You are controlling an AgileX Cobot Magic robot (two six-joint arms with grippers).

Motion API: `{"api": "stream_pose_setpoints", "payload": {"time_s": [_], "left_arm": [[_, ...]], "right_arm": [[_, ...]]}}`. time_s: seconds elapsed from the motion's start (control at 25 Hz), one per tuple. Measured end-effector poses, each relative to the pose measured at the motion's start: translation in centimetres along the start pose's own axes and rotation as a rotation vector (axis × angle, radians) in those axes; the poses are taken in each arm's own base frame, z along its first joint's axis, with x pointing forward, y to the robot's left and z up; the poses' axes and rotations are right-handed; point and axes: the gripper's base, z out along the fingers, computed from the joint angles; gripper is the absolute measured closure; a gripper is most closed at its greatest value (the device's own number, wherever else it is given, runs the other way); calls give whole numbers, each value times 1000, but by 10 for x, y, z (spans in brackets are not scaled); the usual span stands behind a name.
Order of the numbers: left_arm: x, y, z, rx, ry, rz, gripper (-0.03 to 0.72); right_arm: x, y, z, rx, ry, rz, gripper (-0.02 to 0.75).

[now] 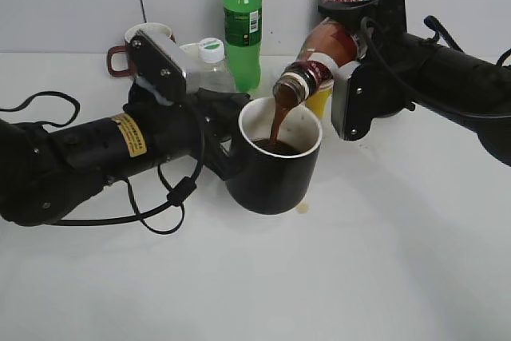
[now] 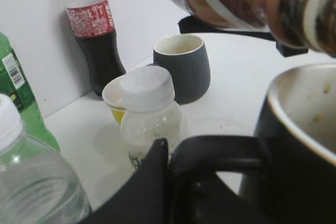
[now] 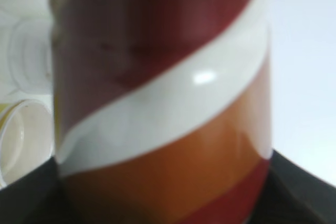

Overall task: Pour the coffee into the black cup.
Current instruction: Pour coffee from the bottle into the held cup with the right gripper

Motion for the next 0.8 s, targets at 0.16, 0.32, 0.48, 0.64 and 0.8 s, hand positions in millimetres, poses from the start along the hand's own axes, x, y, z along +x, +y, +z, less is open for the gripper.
{"api": "stream_pose_setpoints", "payload": {"time_s": [0.16, 0.32, 0.48, 0.64, 0.8], "left_arm": [[1, 0, 0, 5, 7, 3, 652], [1, -1, 0, 14, 8, 4, 652], [1, -2, 0, 18, 8, 7, 652], [1, -2, 0, 20, 9, 8, 652], [1, -2, 0, 20, 11, 8, 652]], "right_arm": [[0, -1, 0, 6, -1, -25, 234], [0, -2, 0, 18, -3, -64, 234], [0, -2, 0, 26, -4, -97, 234], [0, -3, 0, 29, -4, -114, 234], [0, -3, 0, 38, -2, -147, 234]]}}
